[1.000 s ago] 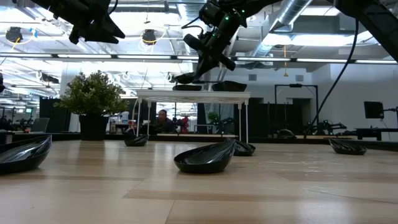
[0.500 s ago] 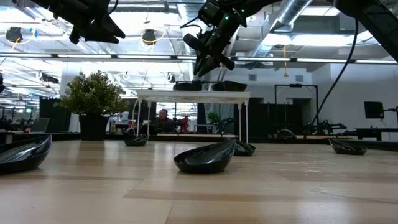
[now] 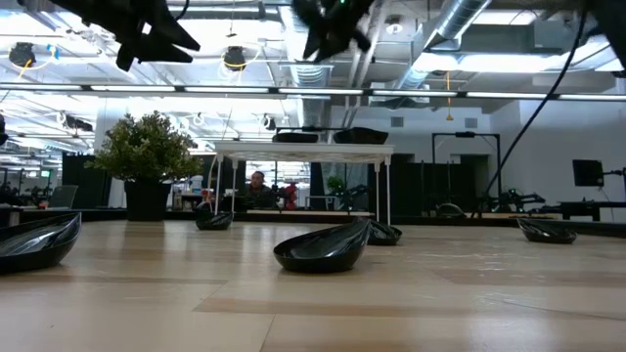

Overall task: Pick & Place Mini shaped plates
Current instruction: Put the drop shaped plate on the shelf

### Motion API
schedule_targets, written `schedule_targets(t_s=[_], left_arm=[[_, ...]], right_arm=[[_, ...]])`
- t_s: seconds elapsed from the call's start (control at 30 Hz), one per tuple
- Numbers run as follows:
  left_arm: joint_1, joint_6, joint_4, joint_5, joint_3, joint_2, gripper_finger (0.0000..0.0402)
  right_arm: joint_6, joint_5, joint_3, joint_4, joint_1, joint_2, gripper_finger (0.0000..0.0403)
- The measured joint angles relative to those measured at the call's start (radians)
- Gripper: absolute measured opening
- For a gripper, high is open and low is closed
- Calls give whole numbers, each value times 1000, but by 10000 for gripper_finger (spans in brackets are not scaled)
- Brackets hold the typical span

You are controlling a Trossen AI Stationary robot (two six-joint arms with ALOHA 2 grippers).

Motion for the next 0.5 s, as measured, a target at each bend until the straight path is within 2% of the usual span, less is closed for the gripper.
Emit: schedule_targets(t_s=[0.17, 0.37, 0.5], left_arm=[[-73, -12, 0, 0, 0, -17, 163], [-186, -89, 2, -1, -10, -18, 163], [-270, -190, 5, -2, -53, -17, 163]], right_arm=[[-45, 137, 0, -50, 90, -102, 132], [-44, 276, 0, -190, 226, -193, 126], [28, 338, 0, -321, 331, -219, 123]])
